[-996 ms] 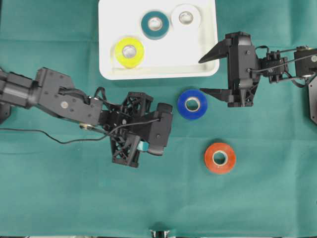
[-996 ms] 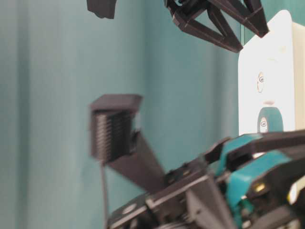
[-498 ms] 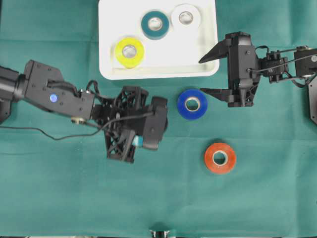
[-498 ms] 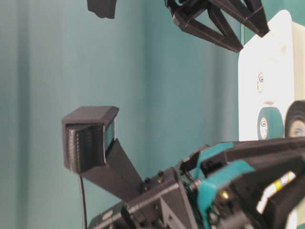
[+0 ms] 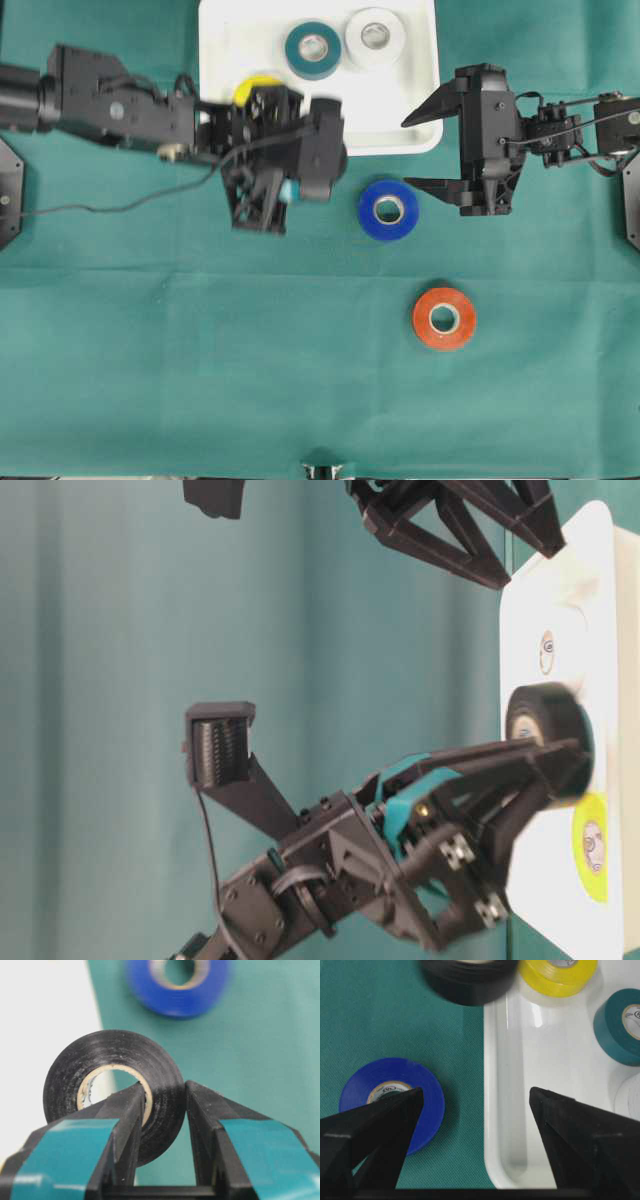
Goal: Put the tape alternately from left to right into the white case.
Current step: 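Carry the black roll into the tray and lower it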
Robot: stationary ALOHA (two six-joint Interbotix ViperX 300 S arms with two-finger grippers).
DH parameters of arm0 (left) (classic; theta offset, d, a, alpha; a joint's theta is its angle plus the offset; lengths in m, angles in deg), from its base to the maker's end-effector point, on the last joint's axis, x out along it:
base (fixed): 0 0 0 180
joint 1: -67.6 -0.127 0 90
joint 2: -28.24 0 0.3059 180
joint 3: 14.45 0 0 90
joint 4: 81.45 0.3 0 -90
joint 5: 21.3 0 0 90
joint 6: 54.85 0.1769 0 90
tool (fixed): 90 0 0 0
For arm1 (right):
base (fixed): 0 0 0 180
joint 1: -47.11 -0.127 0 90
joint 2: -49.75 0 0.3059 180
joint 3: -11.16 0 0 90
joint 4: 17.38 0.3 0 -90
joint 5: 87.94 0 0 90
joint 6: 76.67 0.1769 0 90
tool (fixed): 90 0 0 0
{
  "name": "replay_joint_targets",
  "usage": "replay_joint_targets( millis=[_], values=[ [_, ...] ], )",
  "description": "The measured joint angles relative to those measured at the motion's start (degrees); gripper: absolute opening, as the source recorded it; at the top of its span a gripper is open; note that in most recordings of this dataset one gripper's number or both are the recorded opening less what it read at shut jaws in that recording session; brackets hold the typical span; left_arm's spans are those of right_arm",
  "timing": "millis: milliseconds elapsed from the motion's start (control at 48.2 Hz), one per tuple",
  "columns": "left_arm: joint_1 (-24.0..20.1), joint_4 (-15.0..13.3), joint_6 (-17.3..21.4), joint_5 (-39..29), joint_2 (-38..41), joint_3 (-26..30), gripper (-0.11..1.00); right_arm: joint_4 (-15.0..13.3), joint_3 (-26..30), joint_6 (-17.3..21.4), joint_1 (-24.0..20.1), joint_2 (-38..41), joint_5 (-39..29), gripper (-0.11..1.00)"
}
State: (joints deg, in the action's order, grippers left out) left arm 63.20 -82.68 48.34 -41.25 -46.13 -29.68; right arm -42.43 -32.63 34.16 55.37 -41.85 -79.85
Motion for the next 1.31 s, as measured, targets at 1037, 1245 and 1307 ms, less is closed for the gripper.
replay_joint_targets(
  millis=[1037, 1245, 1307],
  values=[
    [-7.56, 0.0, 2.81, 3.16, 4.57, 1.67, 0.23, 0.0, 0.0, 0.0, 0.0, 0.0, 0.0, 0.79],
    [-7.56, 0.0, 2.81, 3.25, 4.57, 1.67, 0.23, 0.0, -0.09, -0.09, 0.0, 0.09, 0.0, 0.79],
    [-7.56, -0.09, 2.81, 3.25, 4.57, 1.67, 0.24, 0.09, 0.0, -0.09, 0.09, 0.09, 0.0, 0.79]
  ],
)
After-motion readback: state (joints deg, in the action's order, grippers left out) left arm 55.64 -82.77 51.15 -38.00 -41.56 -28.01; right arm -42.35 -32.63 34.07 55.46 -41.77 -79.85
